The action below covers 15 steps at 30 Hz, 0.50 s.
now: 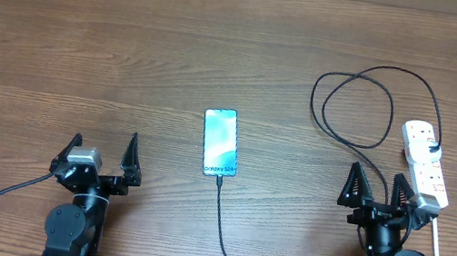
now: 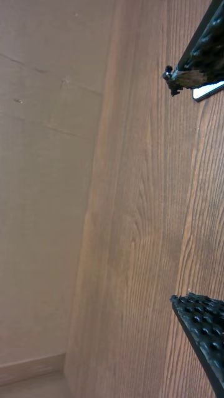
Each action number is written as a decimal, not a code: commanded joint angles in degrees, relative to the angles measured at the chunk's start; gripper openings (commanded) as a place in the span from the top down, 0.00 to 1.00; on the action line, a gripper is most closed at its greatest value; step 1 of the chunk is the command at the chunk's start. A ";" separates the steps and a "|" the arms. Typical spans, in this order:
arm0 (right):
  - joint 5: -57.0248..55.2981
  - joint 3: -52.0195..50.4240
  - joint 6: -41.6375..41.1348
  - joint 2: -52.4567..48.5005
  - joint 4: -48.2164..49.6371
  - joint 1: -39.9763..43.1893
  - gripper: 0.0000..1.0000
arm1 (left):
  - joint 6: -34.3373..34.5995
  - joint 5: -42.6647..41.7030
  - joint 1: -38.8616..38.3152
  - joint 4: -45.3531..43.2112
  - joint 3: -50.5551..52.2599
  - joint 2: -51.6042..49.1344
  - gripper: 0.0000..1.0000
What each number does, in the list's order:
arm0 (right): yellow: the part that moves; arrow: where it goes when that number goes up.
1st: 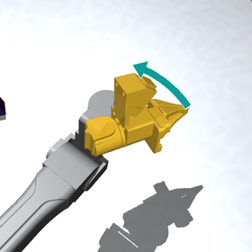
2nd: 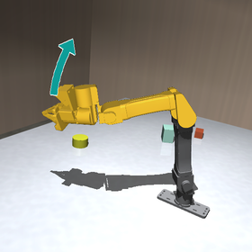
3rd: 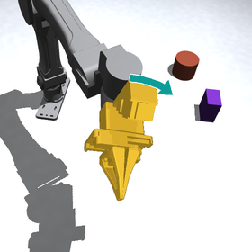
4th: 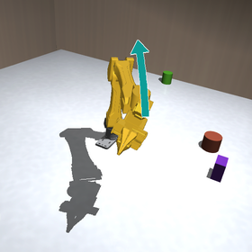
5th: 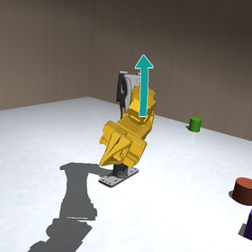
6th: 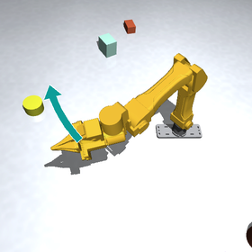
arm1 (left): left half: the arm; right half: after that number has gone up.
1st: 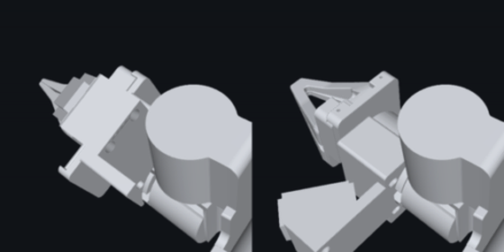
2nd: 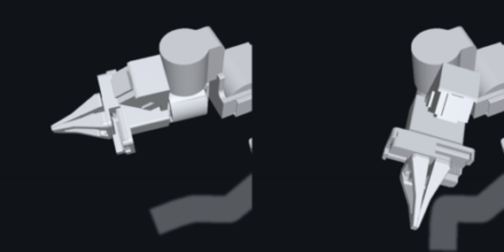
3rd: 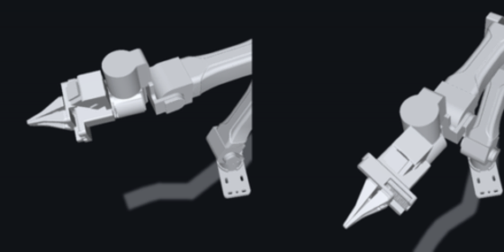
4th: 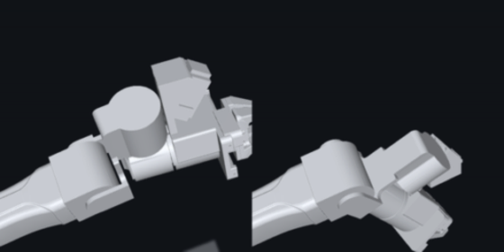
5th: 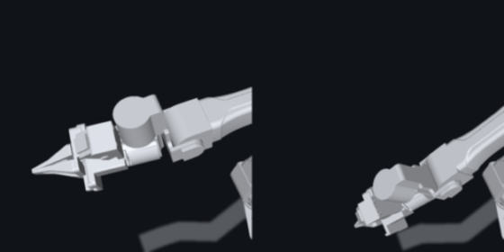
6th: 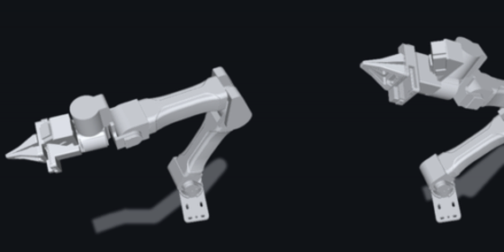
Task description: Plug charger to phone and switch on socket
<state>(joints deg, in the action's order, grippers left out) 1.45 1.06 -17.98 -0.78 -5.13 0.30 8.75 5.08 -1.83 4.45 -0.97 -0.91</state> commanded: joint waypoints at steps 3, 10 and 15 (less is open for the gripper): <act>-0.33 -0.61 0.46 0.61 0.37 -0.24 0.00 | -1.27 -0.61 0.39 -0.35 0.68 0.66 0.00; -3.45 -0.59 0.87 0.61 0.44 -0.07 0.00 | -1.27 -0.61 0.39 -0.37 0.66 0.66 0.00; -3.28 -0.59 8.46 0.61 0.39 0.46 0.00 | -1.27 -0.61 0.39 -0.37 0.66 0.66 0.01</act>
<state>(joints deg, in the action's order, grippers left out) -0.91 1.06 -14.76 -0.78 -5.15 0.38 8.73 5.08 -1.83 4.40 -0.97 -0.91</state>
